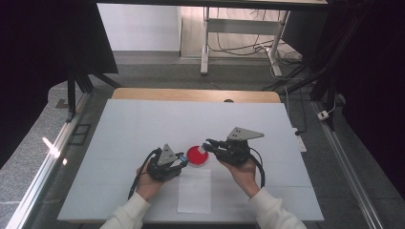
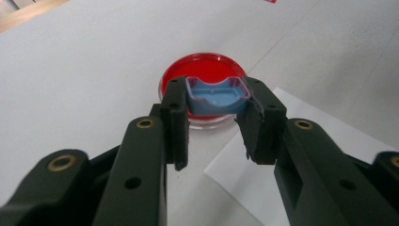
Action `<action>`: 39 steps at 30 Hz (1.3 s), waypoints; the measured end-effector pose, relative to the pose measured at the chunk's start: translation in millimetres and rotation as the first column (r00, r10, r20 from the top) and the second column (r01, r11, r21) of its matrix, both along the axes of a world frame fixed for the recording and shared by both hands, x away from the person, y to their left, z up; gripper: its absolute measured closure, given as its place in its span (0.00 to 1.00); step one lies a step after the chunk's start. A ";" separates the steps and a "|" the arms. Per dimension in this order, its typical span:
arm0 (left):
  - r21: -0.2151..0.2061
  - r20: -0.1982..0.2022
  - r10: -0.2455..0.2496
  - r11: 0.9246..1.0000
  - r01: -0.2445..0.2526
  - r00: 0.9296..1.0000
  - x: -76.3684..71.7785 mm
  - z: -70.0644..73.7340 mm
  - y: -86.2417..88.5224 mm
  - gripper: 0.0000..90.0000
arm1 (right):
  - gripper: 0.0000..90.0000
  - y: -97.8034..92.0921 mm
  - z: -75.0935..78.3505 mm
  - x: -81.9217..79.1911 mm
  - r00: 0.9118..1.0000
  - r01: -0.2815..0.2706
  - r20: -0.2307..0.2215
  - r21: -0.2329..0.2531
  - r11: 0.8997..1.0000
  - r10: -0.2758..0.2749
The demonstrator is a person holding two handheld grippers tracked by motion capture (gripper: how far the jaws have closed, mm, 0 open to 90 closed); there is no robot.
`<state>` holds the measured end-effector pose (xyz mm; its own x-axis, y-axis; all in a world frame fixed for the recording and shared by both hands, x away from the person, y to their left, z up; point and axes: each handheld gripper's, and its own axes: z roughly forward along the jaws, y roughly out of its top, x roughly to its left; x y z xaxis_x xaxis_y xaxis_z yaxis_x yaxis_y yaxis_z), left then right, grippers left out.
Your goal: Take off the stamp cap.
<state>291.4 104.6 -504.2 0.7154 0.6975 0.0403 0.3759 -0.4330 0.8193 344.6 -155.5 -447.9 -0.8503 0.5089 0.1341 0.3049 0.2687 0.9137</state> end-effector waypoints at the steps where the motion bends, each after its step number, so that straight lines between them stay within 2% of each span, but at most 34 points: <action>1: 0.000 -0.005 0.000 1.000 0.000 1.000 -1.1 0.2 1.9 0.72 | 0.84 -0.3 0.2 0.0 1.000 0.001 0.002 -0.001 1.000 -0.001; 12: -0.019 -0.030 0.011 1.000 -0.012 0.999 -13.8 -0.4 19.1 0.72 | 0.84 -4.5 -0.4 2.9 1.000 0.009 0.009 -0.014 1.000 -0.009; 22: -0.045 -0.037 0.083 0.995 -0.084 0.996 -31.0 -1.3 49.7 0.72 | 0.84 -8.5 2.1 3.7 1.000 0.012 0.027 -0.021 1.000 -0.011; 39: -0.061 -0.042 0.153 0.986 -0.156 0.987 -53.5 -3.7 87.3 0.72 | 0.84 -9.5 3.6 3.9 0.998 0.016 0.058 -0.046 0.999 -0.013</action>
